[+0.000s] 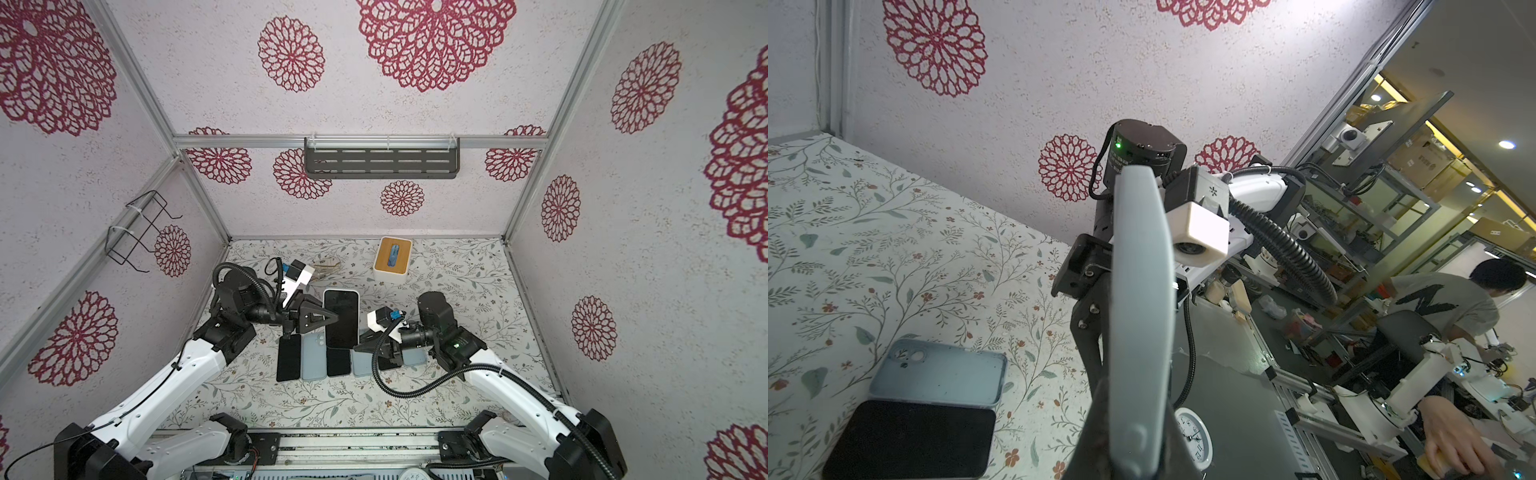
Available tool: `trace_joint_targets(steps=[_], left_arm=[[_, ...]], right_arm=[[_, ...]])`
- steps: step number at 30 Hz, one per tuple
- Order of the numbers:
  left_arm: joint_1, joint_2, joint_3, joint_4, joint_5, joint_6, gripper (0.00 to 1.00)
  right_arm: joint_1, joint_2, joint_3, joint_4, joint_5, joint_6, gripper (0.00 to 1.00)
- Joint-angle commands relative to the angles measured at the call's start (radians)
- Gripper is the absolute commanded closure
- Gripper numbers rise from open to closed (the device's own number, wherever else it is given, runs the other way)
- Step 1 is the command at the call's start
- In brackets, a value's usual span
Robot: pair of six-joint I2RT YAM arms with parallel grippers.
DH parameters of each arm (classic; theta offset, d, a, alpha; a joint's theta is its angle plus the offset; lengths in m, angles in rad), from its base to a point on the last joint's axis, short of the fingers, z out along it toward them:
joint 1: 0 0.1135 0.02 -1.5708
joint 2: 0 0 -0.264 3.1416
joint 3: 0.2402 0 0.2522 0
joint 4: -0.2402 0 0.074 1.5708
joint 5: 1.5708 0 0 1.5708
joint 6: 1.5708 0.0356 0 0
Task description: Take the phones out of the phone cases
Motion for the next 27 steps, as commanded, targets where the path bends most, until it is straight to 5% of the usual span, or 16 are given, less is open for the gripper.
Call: trace_joint_targets(steps=[1, 8, 18, 27], left_arm=[[0.001, -0.015, 0.002, 0.04, -0.003, -0.033, 1.0], [0.0, 0.022, 0.008, 0.066, -0.004, -0.082, 1.0], [-0.029, 0.146, 0.011, 0.199, 0.017, -0.241, 1.0], [-0.02, 0.154, 0.0, 0.269, 0.003, -0.276, 1.0]], right_arm=[[0.006, 0.001, 0.02, 0.065, -0.005, -0.057, 0.98], [0.007, 0.017, 0.026, 0.076, -0.028, -0.158, 1.0], [0.005, 0.109, 0.106, 0.124, 0.13, -0.392, 1.0], [-0.021, 0.106, 0.018, 0.393, 0.158, -0.269, 1.0]])
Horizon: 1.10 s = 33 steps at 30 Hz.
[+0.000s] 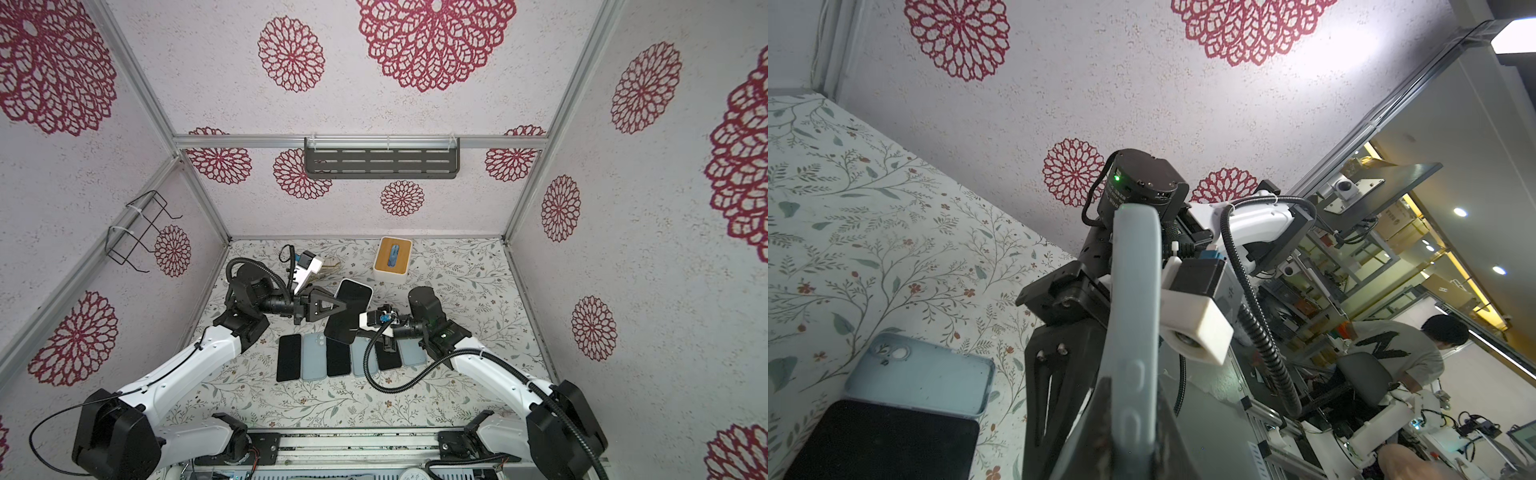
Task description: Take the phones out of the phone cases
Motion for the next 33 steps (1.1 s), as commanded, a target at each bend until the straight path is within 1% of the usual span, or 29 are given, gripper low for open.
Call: trace_joint_targets(steps=[1, 3, 4, 6, 8, 9, 11, 13, 14, 16, 17, 19, 20, 23, 26, 30, 33], left_arm=[[-0.018, 0.006, -0.002, 0.046, 0.005, -0.053, 1.0], [-0.007, 0.0, -0.011, 0.081, 0.005, -0.082, 1.0], [0.006, -0.007, -0.024, 0.13, 0.0, -0.112, 1.0], [0.027, -0.019, -0.059, 0.258, -0.032, -0.196, 1.0], [0.045, -0.017, -0.075, 0.338, -0.068, -0.279, 1.0], [0.047, -0.013, -0.078, 0.366, -0.084, -0.311, 1.0], [0.048, -0.014, -0.089, 0.414, -0.145, -0.377, 1.0], [0.047, -0.019, -0.101, 0.436, -0.224, -0.434, 1.0], [0.042, -0.019, -0.109, 0.449, -0.268, -0.473, 1.0], [0.033, -0.008, -0.121, 0.46, -0.348, -0.557, 1.0], [0.029, 0.003, -0.131, 0.473, -0.387, -0.618, 1.0], [0.008, 0.026, -0.147, 0.545, -0.435, -0.709, 1.0], [-0.006, 0.034, -0.147, 0.55, -0.456, -0.741, 1.0], [-0.041, 0.038, -0.145, 0.539, -0.51, -0.782, 1.0], [-0.06, 0.023, -0.138, 0.489, -0.536, -0.768, 1.0], [-0.074, 0.016, -0.14, 0.475, -0.542, -0.77, 1.0], [-0.076, 0.008, -0.151, 0.461, -0.552, -0.765, 1.0]], right_arm=[[0.0, -0.062, 0.0, 0.252, 0.028, 0.028, 1.0], [-0.001, -0.106, -0.04, 0.24, 0.055, 0.052, 1.0], [-0.001, -0.136, -0.071, 0.268, 0.088, 0.096, 0.99], [0.001, -0.201, -0.146, 0.333, 0.164, 0.197, 0.73], [0.001, -0.272, -0.221, 0.357, 0.23, 0.291, 0.56], [0.003, -0.307, -0.253, 0.369, 0.272, 0.341, 0.52], [0.008, -0.376, -0.328, 0.416, 0.383, 0.503, 0.46], [0.008, -0.424, -0.378, 0.432, 0.491, 0.698, 0.44], [0.008, -0.444, -0.369, 0.382, 0.538, 0.796, 0.43], [0.008, -0.458, -0.336, 0.265, 0.634, 0.954, 0.44], [0.008, -0.456, -0.318, 0.223, 0.646, 1.013, 0.45], [0.01, -0.438, -0.304, 0.241, 0.589, 1.094, 0.45], [0.01, -0.424, -0.297, 0.248, 0.579, 1.144, 0.45], [0.01, -0.374, -0.285, 0.285, 0.567, 1.247, 0.48], [0.011, -0.337, -0.306, 0.416, 0.53, 1.34, 0.49], [0.013, -0.298, -0.308, 0.474, 0.52, 1.374, 0.51], [0.014, -0.284, -0.327, 0.577, 0.496, 1.419, 0.51]])
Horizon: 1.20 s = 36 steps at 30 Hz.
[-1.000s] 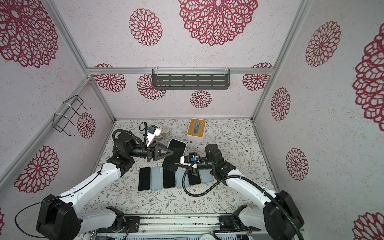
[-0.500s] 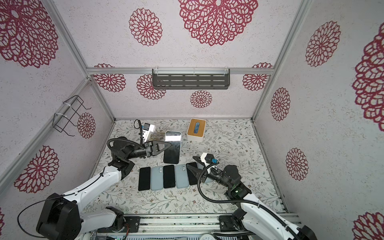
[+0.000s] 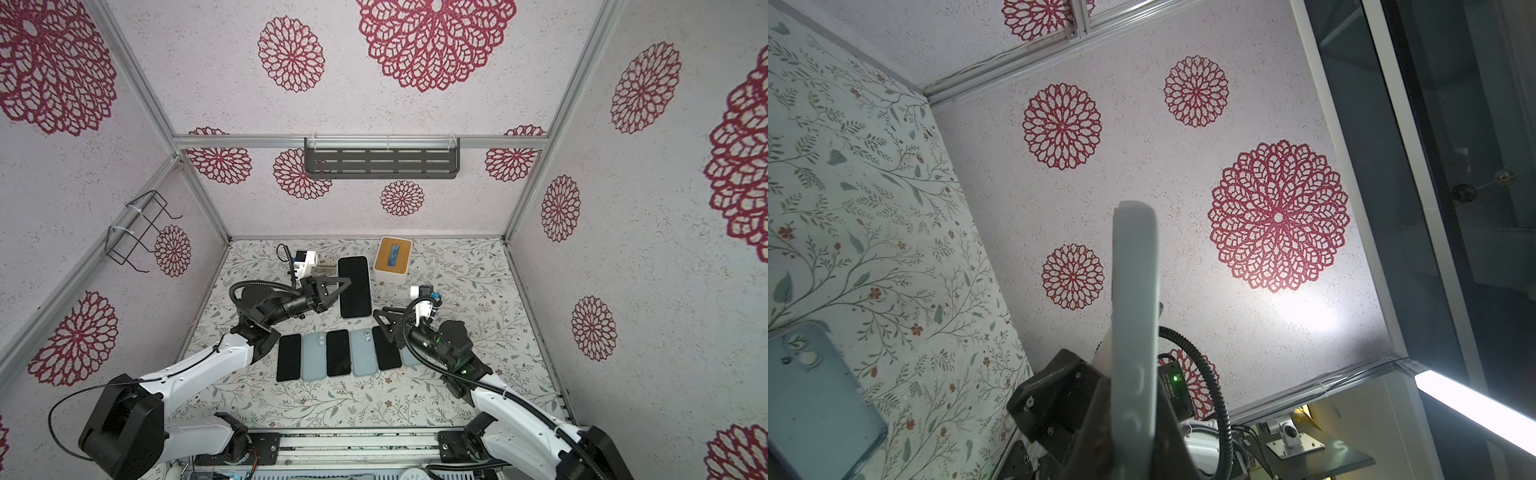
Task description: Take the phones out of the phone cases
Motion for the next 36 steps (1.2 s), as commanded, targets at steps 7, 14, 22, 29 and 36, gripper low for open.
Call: trace_joint_targets(steps=[7, 14, 22, 29, 36], left_arm=[[-0.01, -0.034, -0.003, 0.056, -0.042, -0.026, 1.0], [-0.013, -0.042, -0.005, 0.048, -0.046, -0.018, 1.0], [-0.011, -0.04, -0.002, 0.048, -0.049, -0.012, 1.0], [-0.011, -0.028, 0.005, 0.053, -0.048, -0.007, 1.0], [-0.014, -0.027, 0.004, 0.062, -0.05, -0.005, 1.0]], right_arm=[[0.013, 0.014, -0.007, 0.227, -0.053, 0.121, 0.49], [0.014, 0.037, -0.028, 0.304, -0.057, 0.153, 0.5], [0.015, -0.045, -0.075, 0.289, -0.035, 0.161, 0.5], [0.026, -0.031, -0.087, 0.332, -0.048, 0.18, 0.5], [0.042, 0.038, -0.063, 0.392, -0.064, 0.191, 0.5]])
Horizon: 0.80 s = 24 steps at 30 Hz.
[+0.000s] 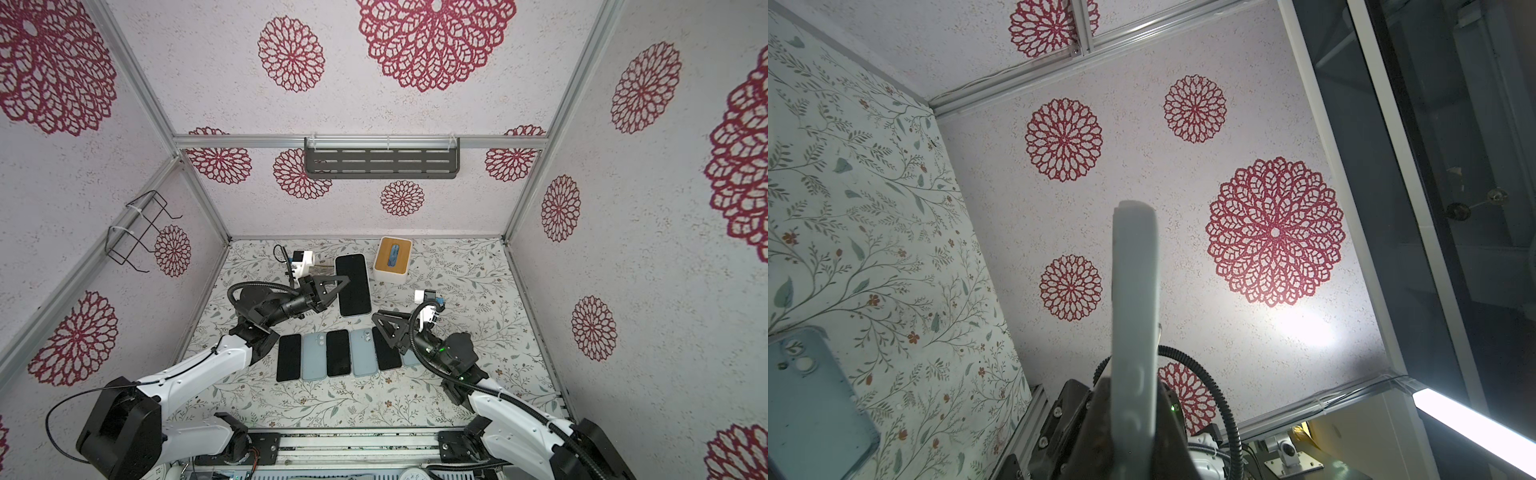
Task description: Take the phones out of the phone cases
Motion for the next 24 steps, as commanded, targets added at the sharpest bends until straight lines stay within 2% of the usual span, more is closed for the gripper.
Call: trace_joint_targets(steps=[1, 24], left_arm=[[-0.007, -0.013, 0.01, 0.061, -0.014, 0.012, 1.0], [-0.025, -0.012, -0.001, 0.121, -0.004, 0.009, 1.0]], right_arm=[[0.009, 0.019, 0.026, 0.101, -0.024, 0.021, 0.5], [0.009, 0.141, 0.058, 0.206, -0.025, 0.067, 0.51]])
